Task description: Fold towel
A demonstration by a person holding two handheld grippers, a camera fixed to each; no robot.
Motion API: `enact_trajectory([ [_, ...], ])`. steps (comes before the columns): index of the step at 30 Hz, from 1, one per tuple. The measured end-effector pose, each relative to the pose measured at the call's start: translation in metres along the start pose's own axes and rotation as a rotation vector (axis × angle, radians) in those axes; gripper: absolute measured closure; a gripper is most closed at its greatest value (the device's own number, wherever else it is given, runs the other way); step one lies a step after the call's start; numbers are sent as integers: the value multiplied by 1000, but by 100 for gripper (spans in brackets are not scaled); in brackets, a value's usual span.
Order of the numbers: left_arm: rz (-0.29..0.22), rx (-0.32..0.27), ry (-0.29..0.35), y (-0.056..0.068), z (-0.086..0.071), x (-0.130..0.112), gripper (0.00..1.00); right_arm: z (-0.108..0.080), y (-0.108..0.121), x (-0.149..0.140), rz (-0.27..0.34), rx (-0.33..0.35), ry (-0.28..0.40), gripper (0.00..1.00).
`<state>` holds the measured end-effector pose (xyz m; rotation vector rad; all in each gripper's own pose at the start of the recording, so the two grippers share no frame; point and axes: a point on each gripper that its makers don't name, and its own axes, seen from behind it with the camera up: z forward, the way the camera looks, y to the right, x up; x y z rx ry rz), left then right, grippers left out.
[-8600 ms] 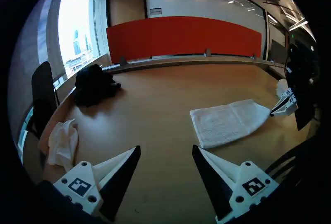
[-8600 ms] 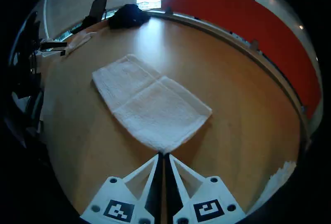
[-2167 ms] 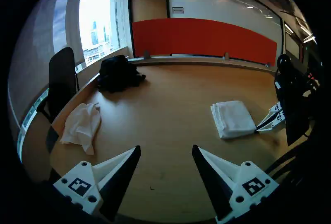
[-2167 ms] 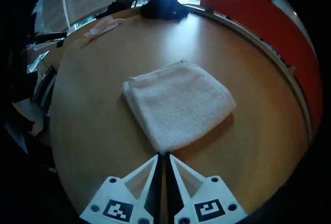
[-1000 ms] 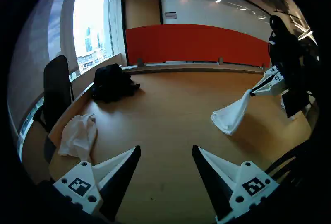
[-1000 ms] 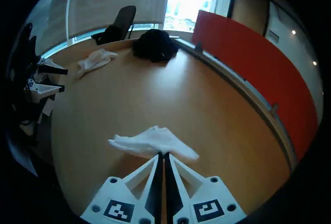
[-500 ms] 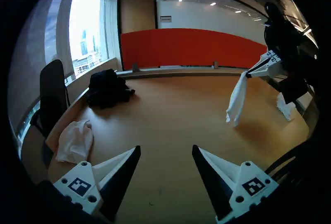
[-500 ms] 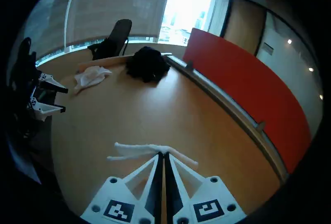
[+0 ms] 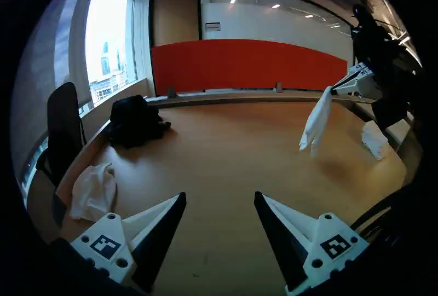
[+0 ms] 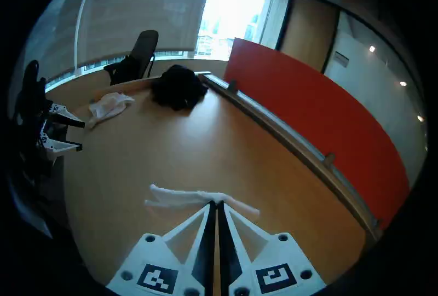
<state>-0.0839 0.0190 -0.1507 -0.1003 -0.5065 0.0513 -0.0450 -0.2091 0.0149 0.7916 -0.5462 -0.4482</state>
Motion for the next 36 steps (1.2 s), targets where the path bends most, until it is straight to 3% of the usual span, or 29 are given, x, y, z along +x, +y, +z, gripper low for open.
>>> enact_trajectory([
  [15, 19, -29, -3, 17, 11, 7, 8, -39, 55, -32, 54, -73, -22, 97],
  [36, 46, -35, -15, 27, 24, 14, 8, -93, 138, -95, 123, -170, -95, 97],
])
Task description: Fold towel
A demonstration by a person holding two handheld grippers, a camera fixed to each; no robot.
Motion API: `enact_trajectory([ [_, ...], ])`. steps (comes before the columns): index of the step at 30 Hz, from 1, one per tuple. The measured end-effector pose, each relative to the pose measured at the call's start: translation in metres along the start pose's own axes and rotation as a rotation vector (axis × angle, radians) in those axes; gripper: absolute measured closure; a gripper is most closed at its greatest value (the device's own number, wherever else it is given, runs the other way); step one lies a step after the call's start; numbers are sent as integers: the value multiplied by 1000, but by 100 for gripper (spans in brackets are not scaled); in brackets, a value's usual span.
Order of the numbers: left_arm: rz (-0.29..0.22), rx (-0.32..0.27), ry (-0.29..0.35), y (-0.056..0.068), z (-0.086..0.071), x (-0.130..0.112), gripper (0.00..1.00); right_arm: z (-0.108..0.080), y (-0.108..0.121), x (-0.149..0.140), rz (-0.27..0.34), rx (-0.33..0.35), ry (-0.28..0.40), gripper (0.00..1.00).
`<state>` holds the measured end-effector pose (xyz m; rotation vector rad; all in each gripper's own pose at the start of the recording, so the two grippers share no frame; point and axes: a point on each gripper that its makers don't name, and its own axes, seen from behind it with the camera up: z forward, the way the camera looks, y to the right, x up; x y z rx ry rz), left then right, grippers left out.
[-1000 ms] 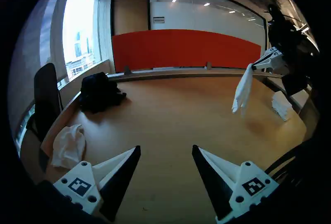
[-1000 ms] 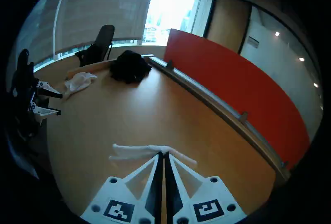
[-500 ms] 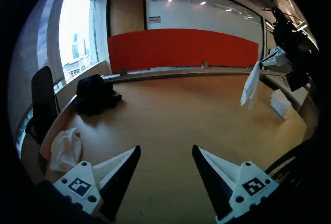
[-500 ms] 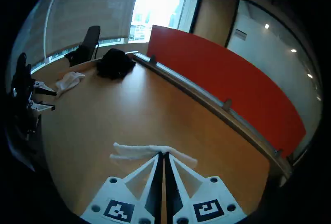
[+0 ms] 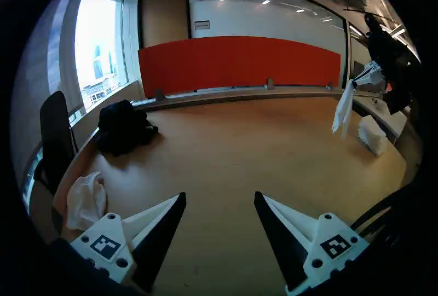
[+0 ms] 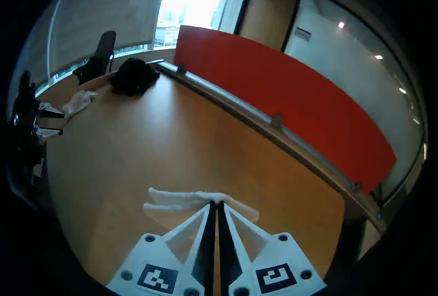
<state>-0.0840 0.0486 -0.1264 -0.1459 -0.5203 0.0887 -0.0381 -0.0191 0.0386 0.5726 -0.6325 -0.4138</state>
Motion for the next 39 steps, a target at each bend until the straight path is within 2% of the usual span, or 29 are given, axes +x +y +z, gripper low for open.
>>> enact_trajectory([
  [20, 10, 9, -10, 2, 2, 4, 8, -29, 93, -53, 59, -109, -85, 97],
  [32, 22, 4, -10, 7, 5, 9, 8, -48, 139, -72, 90, -178, -119, 97],
  [39, 28, -1, -10, 12, 7, 11, 8, -62, 157, -76, 102, -206, -127, 97],
])
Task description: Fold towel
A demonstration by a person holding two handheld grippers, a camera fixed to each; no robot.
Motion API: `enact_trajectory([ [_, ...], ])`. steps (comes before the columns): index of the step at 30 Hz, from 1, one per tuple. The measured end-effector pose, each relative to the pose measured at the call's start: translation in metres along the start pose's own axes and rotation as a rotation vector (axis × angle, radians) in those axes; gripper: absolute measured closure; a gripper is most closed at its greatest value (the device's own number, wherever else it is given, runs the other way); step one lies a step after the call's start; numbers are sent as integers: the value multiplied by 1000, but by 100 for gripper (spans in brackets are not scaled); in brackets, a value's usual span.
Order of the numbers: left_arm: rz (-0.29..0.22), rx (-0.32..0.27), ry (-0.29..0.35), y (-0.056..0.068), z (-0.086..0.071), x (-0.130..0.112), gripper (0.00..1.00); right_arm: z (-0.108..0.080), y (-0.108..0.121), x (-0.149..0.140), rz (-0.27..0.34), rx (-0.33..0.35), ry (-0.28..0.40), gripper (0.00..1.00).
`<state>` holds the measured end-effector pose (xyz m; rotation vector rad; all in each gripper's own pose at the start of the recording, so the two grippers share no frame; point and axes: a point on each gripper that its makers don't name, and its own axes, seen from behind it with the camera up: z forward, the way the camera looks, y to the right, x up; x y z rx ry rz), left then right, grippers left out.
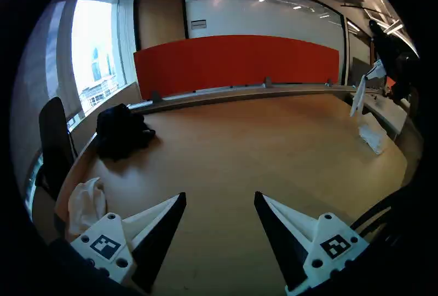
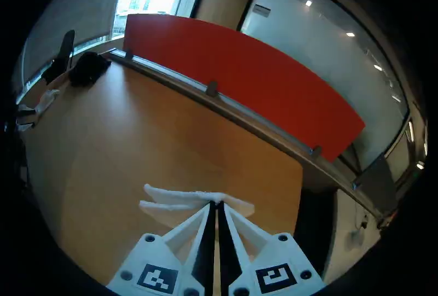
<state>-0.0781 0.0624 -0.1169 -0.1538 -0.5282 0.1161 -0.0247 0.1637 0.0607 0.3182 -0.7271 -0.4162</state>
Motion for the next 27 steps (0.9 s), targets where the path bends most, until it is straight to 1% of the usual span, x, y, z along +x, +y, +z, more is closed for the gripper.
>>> enact_trajectory([
  [9, 8, -7, -2, 5, 1, 2, 8, -10, 11, -13, 17, -21, -11, 97],
  [15, 14, -13, -1, 7, 1, 3, 8, -20, 16, -27, 35, -35, -23, 97],
  [19, 17, -17, 0, 8, 1, 4, 8, -29, 21, -46, 56, -50, -42, 97],
  [27, 25, -27, -2, 9, 1, 4, 8, -47, 30, -100, 114, -91, -99, 97],
])
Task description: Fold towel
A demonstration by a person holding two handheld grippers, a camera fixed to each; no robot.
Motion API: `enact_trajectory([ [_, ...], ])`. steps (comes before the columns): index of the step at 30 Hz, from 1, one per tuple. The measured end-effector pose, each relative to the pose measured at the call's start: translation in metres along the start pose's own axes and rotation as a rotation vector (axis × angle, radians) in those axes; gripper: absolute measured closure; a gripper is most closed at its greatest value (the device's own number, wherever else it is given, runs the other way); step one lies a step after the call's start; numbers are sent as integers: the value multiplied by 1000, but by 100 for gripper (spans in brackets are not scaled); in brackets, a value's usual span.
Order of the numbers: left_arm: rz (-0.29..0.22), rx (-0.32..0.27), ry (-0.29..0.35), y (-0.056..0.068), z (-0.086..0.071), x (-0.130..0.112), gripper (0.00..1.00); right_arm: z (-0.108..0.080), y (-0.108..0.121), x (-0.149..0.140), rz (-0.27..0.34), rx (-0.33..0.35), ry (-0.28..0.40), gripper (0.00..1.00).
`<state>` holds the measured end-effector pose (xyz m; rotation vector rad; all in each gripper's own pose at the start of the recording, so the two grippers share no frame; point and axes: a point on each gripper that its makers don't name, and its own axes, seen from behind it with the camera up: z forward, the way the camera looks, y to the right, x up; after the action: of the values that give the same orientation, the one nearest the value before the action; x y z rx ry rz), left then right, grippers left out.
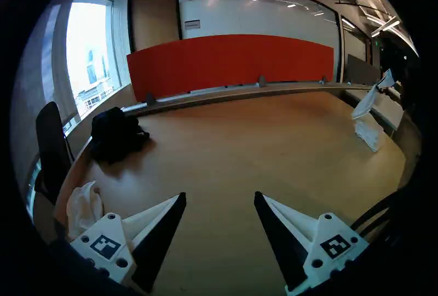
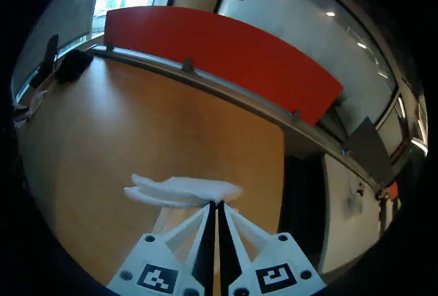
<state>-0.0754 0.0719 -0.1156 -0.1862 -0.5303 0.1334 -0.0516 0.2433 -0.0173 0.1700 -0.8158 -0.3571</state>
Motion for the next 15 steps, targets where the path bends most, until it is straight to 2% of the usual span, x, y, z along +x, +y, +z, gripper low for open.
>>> enact_trajectory([
  [8, 8, -5, -4, 0, -1, -1, 8, -3, 1, -46, 52, -15, -53, 97],
  [15, 10, -3, -5, 0, -4, -2, 8, -2, -2, -73, 85, -20, -86, 97],
])
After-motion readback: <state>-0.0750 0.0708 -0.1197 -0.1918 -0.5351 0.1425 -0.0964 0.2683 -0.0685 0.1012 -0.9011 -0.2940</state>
